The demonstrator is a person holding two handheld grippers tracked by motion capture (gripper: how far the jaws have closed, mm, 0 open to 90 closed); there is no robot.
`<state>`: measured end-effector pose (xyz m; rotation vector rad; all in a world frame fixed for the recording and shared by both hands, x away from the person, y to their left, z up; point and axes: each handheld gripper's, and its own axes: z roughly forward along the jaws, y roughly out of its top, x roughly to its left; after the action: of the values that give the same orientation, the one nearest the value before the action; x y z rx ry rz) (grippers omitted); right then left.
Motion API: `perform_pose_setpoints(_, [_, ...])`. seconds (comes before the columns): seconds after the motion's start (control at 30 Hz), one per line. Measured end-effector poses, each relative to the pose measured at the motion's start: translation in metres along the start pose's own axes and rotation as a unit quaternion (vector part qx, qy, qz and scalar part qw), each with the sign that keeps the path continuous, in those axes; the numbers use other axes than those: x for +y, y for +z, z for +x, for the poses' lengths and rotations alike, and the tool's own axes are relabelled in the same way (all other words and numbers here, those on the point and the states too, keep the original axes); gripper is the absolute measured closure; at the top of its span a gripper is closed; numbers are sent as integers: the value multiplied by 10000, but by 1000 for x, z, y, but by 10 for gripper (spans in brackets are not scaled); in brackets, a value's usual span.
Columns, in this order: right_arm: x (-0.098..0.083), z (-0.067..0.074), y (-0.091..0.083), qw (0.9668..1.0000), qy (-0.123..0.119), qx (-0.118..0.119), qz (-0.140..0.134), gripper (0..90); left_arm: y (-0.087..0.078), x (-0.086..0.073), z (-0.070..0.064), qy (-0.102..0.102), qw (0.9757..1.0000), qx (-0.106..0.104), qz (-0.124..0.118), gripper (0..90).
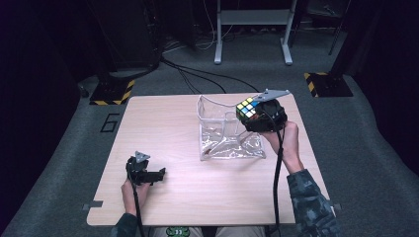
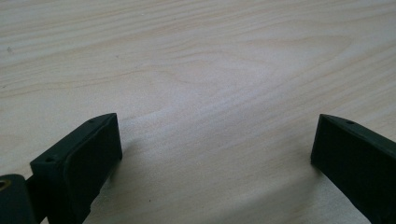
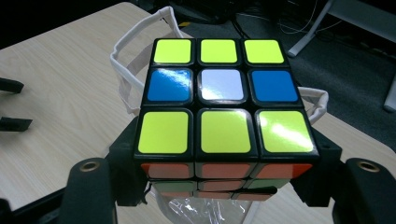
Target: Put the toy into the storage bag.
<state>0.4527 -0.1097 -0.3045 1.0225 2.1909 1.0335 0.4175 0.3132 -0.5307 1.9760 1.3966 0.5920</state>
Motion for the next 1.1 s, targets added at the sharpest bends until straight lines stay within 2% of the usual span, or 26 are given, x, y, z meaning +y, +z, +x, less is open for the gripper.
perform_pose_setpoints(0.23, [7,-2,11,10000,-42,23,56,325,0,0,0,-22,10000,13,-12,17])
perform_pose_setpoints(0.53, [10,-4,33,9998,-23,67,177,325,0,0,1,-22,10000,12,-7,18])
perform_pose_setpoints(0.67, [8,-5,47,9995,87,108,279,325,0,0,0,-23,10000,22,-16,18])
perform_pose_setpoints(0.8, [8,-8,58,9994,92,132,315,325,0,0,0,-23,10000,22,-14,18])
perform_pose_setpoints(0.9, [7,-11,66,9992,93,104,378,325,0,0,0,-24,10000,23,-14,18])
perform_pose_setpoints(1.1, [6,-16,76,9986,244,26,468,325,0,0,0,-31,10000,19,-16,19])
